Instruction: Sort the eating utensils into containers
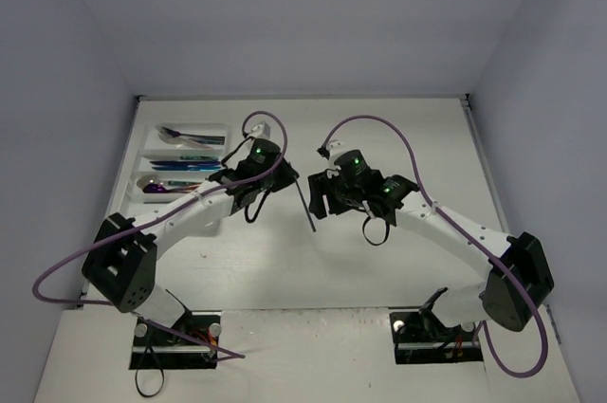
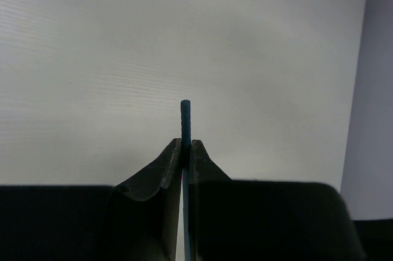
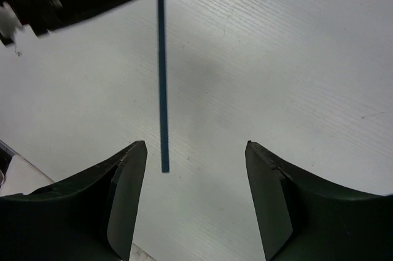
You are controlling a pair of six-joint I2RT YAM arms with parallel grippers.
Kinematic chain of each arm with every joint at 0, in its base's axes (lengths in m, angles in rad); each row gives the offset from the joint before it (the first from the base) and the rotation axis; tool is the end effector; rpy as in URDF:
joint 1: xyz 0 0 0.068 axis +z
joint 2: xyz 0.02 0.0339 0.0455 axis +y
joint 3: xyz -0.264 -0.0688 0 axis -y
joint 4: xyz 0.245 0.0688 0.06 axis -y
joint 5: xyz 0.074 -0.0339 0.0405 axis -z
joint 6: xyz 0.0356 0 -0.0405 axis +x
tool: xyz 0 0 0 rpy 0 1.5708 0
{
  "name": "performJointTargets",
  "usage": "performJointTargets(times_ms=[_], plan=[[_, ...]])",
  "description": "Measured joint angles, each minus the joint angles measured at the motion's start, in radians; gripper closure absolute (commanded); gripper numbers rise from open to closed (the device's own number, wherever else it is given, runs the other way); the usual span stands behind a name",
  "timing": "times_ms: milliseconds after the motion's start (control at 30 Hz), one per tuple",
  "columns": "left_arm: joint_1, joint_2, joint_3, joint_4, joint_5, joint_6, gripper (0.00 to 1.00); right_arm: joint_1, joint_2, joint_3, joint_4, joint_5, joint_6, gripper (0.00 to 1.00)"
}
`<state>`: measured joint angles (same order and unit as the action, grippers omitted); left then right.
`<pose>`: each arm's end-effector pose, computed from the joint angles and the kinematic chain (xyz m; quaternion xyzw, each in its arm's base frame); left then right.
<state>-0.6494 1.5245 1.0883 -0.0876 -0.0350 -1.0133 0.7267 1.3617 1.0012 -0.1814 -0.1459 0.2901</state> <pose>0.2796 -0.2107 0.2733 -0.1653 0.8501 -0.3591 0.3480 0.2276 0.2093 0.2851 -0.2230 0.8399 0.2943 0.3978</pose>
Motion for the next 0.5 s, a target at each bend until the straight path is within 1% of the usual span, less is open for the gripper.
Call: performJointTargets(times_ms=[100, 267, 400, 500], plan=[[0.091, -0.066, -0.081, -0.017, -0.016, -0.019, 1.00, -0.003, -0.008, -0.001, 0.000, 0.000, 0.000, 0.36], [0.349, -0.227, -0.202, -0.060, -0.056, -0.034, 1.00, -0.032, -0.040, -0.022, 0.000, 0.000, 0.001, 0.35], [0.581, -0.359, -0.286, -0.069, -0.060, -0.047, 1.00, -0.055, -0.061, -0.037, -0.003, 0.000, 0.000, 0.35], [0.733, -0.394, -0.323, -0.067, -0.060, -0.053, 1.00, -0.067, -0.081, -0.048, -0.013, 0.001, 0.000, 0.35]])
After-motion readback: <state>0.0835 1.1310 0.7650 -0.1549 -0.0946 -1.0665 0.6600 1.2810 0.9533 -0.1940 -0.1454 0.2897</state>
